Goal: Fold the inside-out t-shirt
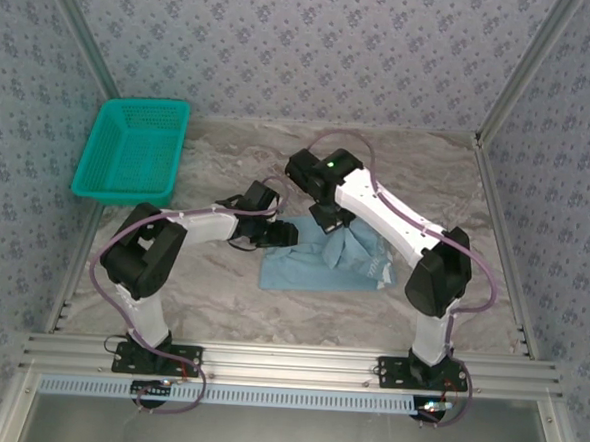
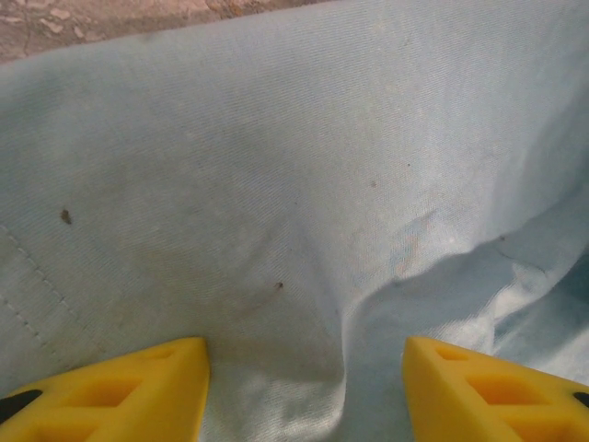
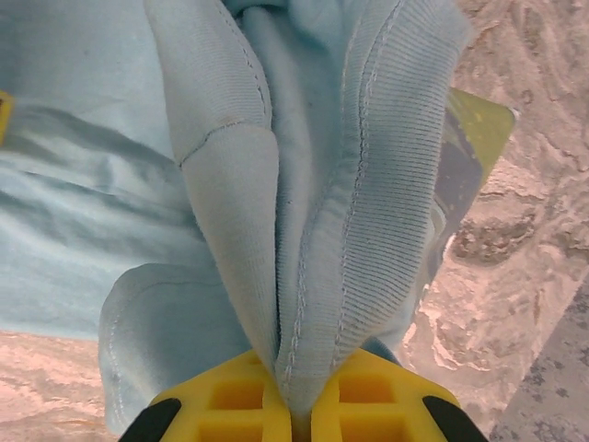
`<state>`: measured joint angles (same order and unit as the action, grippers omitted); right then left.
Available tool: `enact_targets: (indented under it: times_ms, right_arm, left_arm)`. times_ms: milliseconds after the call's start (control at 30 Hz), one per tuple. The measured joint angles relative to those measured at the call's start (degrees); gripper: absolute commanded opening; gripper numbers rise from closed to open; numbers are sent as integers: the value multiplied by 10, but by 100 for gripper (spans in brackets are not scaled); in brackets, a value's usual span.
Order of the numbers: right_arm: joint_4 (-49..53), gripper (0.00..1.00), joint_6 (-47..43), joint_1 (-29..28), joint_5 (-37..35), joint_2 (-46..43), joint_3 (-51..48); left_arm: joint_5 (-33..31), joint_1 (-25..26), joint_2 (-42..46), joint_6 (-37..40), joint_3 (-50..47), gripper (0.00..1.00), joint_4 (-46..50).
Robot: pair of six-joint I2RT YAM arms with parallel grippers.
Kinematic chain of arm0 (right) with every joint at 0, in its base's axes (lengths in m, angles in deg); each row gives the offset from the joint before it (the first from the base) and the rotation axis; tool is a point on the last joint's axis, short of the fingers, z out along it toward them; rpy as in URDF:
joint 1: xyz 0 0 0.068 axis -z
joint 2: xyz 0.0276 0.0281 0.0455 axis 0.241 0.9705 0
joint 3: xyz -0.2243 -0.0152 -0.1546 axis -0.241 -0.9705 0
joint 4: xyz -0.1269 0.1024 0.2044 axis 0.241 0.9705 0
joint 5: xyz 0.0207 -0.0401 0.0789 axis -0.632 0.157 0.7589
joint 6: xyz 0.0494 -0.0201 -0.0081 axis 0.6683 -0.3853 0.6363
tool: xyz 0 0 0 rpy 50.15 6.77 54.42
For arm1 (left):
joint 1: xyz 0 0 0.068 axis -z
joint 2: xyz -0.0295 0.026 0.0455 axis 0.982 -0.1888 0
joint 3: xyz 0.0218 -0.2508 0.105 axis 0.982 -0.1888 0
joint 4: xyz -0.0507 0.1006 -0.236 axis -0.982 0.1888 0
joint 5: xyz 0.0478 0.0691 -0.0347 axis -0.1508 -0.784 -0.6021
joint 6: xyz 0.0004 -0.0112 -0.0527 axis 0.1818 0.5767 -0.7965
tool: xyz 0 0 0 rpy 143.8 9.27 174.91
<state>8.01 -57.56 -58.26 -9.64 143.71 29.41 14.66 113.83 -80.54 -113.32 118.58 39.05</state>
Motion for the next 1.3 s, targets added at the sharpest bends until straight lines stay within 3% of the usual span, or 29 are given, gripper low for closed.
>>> enact_targets:
  times_ms: [900, 1300]
  right_arm:
    - [-76, 4, 43, -3, 151, 58, 28]
    - [-149, 4, 72, 12, 199, 59, -36]
  left_arm:
    - [-2, -14, 14, -1, -21, 64, -18]
    - [-24, -27, 46, -7, -47, 74, -13]
